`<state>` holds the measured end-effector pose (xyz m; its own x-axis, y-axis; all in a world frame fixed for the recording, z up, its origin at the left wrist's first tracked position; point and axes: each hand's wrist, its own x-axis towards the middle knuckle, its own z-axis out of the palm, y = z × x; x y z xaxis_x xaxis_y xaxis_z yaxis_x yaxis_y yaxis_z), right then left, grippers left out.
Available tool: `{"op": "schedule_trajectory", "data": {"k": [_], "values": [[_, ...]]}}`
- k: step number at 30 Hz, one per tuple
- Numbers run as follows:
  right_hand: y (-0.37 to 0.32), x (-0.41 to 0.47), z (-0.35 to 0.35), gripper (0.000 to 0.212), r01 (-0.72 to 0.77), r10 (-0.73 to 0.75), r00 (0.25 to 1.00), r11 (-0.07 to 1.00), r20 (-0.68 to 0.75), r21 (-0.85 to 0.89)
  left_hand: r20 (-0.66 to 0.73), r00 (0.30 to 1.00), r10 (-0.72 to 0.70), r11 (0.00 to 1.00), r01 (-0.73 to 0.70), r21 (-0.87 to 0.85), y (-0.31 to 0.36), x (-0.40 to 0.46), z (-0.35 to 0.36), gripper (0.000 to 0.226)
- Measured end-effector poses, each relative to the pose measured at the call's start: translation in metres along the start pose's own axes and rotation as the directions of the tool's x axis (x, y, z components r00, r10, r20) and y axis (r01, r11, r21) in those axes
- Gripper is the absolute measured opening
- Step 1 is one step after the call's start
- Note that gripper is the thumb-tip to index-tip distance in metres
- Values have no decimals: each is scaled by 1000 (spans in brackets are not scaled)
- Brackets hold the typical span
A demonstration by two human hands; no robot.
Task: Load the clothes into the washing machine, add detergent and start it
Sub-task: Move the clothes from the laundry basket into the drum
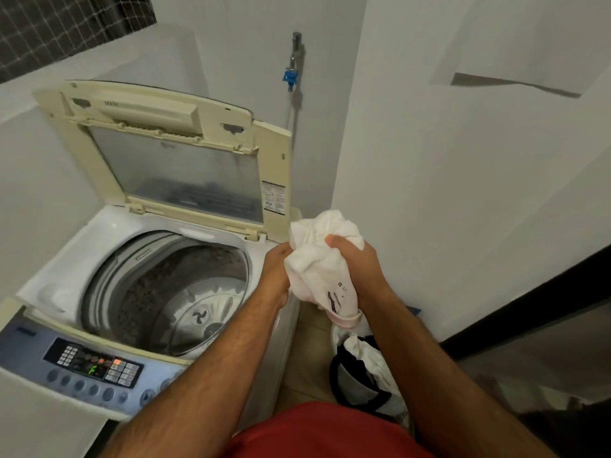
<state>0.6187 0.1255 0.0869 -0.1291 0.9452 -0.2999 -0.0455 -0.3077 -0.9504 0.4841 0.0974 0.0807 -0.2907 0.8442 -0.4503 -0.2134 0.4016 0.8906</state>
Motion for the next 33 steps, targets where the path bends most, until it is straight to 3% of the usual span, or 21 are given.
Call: {"op": "schedule_trajectory", "data": {"k": [1, 4, 6, 8, 11, 14, 17, 19, 21, 25, 27, 30, 33], "values": [[-2, 2, 10, 15, 12, -11, 1000, 999, -9, 31, 22, 999, -41, 998, 42, -38, 1, 0, -13, 35], [-7, 10, 35, 9, 86, -86, 996, 996, 4, 13, 270, 947, -174, 933, 246, -261, -6, 5, -48, 90], [-6, 17, 54, 21, 171, -169, 985, 984, 35, -56, 471, 880, -64, 848, 297, -440, -11, 2, -63, 101], [-1, 22, 72, 53, 212, -207, 977, 972, 55, -101, 508, 861, 28, 800, 285, -528, -8, -7, -72, 96], [5, 24, 100, 63, 202, -178, 968, 971, 175, -130, 333, 941, 63, 853, 122, -508, -14, -10, -90, 74], [14, 24, 121, 92, 111, -45, 942, 977, 332, -183, 176, 978, 115, 856, -8, -516, -23, -5, -112, 54], [29, 17, 141, 71, -24, 114, 846, 984, 521, -176, 79, 992, 99, 817, -35, -576, -22, -8, -134, 57], [42, 18, 156, 87, -62, 155, 811, 982, 565, -180, 28, 998, 49, 825, -25, -564, -28, -8, -148, 57], [54, 19, 170, 96, -85, 164, 805, 983, 571, -162, -15, 1000, -6, 860, -3, -510, -36, -9, -161, 57], [71, 21, 193, 61, -131, 165, 761, 986, 627, -100, -225, 970, -96, 958, 28, -285, -34, -15, -184, 49], [82, 24, 204, 62, -178, 205, 754, 978, 624, -107, -318, 940, -126, 970, 50, -236, -37, -17, -201, 51], [103, 39, 219, 73, -358, 369, 782, 926, 502, -121, -462, 871, -166, 967, 51, -252, -43, -23, -225, 57], [117, 52, 229, 87, -421, 454, 805, 891, 382, -171, -542, 828, -147, 961, -11, -277, -44, -38, -241, 22]]}}
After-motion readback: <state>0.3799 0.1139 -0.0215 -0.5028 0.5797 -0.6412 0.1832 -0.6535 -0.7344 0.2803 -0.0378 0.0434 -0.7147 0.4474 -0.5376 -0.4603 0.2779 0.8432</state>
